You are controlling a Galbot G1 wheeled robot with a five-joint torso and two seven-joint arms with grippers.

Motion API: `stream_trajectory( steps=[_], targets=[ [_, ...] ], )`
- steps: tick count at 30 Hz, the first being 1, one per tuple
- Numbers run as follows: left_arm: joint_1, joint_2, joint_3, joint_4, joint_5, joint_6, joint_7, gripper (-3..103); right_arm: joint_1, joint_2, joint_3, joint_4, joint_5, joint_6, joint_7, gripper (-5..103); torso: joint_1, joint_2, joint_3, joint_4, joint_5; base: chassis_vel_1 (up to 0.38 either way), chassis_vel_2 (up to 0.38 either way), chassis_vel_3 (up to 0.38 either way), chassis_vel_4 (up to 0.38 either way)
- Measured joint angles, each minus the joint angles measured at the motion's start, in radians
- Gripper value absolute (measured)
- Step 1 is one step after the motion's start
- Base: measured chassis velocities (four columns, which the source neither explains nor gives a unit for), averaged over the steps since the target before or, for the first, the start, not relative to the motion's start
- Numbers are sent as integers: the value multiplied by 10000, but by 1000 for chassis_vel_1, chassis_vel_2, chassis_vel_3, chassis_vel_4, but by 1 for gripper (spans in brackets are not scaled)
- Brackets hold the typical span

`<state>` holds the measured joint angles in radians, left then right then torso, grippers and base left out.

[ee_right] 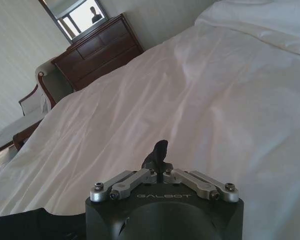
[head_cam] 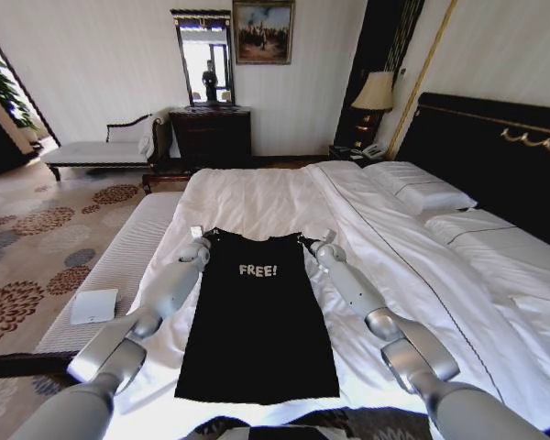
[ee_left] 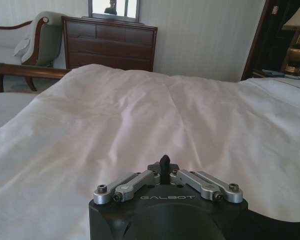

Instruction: Fold the clothes on the bed.

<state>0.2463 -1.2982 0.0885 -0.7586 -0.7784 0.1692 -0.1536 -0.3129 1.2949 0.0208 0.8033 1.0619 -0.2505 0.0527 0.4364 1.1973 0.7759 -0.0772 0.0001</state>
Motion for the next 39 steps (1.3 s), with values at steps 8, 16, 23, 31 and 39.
stream_trajectory(
  steps=[8, 16, 23, 31, 39],
  targets=[
    [854, 306, -309, -964, 186, -242, 29, 3, -1280, -197, -7, 867, -1660, 1465, -432, 1, -4, 0, -2, 3, 1, 0, 0, 0, 0],
    [2381, 821, -735, -2829, 357, -644, -355, 3, -2915, -527, 622, 2495, -2903, 2334, -517, 1, -4, 1, -2, -2, -5, 0, 0, 0, 0],
    [5028, 1783, -1417, -6320, 449, -863, -894, 3, -4999, -784, 1500, 4625, -4750, 3532, -460, 1, -6, 3, -5, 5, 3, 0, 0, 0, 0],
    [7726, 2030, -2298, -8851, 961, -1062, -1112, 3, -7325, -967, 2331, 6524, -5618, 3825, -459, 1, -6, 4, -2, 0, -3, 0, 0, 0, 0],
    [10515, 2146, -3822, -11283, 1293, -1284, -1023, 3, -9780, -723, 2891, 8532, -6162, 4011, -459, 1, -7, 5, -4, 0, 1, 0, 0, 0, 0]
  ],
)
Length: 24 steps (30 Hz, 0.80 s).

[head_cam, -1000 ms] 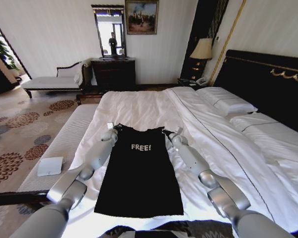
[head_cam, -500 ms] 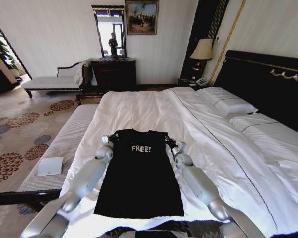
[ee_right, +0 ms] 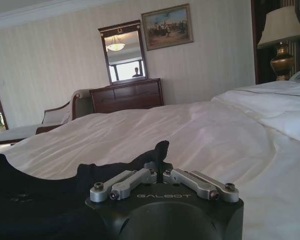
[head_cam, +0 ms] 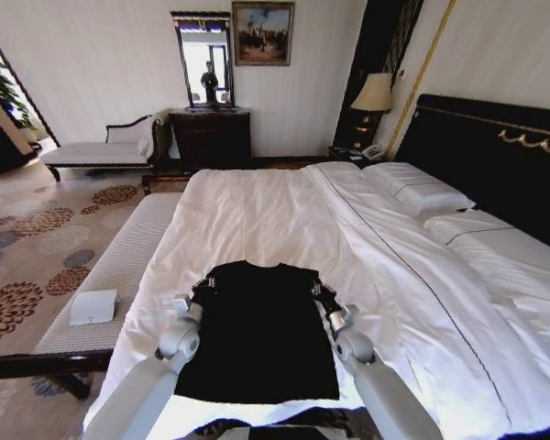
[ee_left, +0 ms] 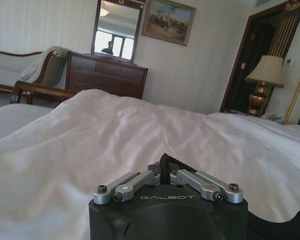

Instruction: Fold the clothes on the bed.

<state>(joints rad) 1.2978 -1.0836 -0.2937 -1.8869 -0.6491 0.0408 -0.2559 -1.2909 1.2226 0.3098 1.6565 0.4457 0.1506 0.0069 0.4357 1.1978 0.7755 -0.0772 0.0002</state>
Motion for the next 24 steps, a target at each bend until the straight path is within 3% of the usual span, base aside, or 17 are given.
stream_trajectory(
  steps=[10, 24],
  targets=[
    [3128, -553, -1449, -1158, 657, -724, 677, 3, -2234, 496, 313, 1553, -832, 299, -160, 1, 3, -2, 1, 1, -3, 0, 0, 0, 0],
    [4421, -868, -1607, -1581, 1146, -1250, 838, 3, -4260, 1041, 846, 2003, -1374, 1091, -386, 1, 4, -3, 3, 0, -2, 0, 0, 0, 0]
  ],
)
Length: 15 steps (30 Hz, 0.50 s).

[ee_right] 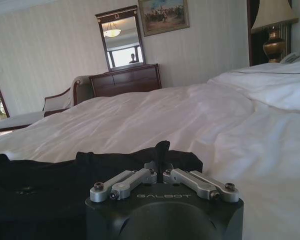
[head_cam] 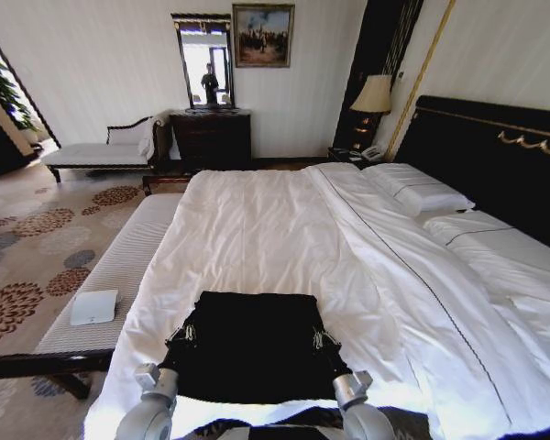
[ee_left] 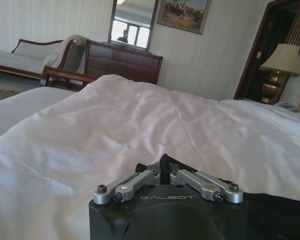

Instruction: Fold the clothes on the bed.

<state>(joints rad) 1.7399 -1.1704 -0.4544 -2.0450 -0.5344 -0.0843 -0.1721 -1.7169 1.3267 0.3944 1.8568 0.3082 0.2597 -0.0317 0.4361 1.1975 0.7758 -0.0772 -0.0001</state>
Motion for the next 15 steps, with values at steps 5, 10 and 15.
stream_trajectory(
  steps=[5, 10, 15],
  targets=[
    [320, 26, 53, 4, 201, -130, 20, 3, -397, 141, 82, 45, -149, 258, -75, 1, 0, 0, 0, 0, 0, 0, 0, 0, 0],
    [780, 26, 227, -55, 566, -319, 156, 3, -665, 225, 97, 46, -320, 492, -69, 1, 0, 0, -1, 2, 0, 0, 0, 0, 0],
    [906, 43, 282, 59, 716, -485, 199, 3, -994, 324, 96, 58, -487, 736, -53, 1, 0, 0, -1, 0, 0, 0, 0, 0, 0]
  ],
)
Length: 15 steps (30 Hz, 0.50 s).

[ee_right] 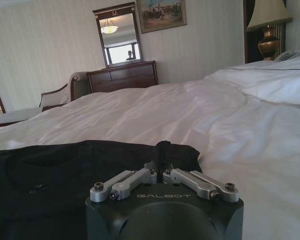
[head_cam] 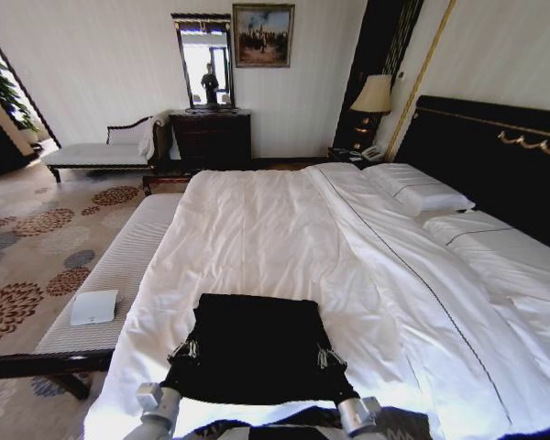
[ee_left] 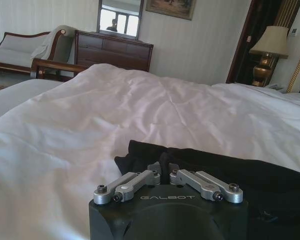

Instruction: Fold the clothes on the bed.

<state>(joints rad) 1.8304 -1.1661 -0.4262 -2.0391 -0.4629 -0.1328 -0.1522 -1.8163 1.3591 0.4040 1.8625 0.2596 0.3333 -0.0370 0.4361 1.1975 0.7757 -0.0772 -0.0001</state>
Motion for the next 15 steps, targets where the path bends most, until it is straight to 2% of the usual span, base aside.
stream_trajectory(
  steps=[15],
  targets=[
    [442, 111, -462, -272, -335, -14, 152, 3, -457, 31, 81, 219, -58, 372, -4, 1, 0, 0, 1, 1, 0, 0, 0, 0, 0]
  ],
)
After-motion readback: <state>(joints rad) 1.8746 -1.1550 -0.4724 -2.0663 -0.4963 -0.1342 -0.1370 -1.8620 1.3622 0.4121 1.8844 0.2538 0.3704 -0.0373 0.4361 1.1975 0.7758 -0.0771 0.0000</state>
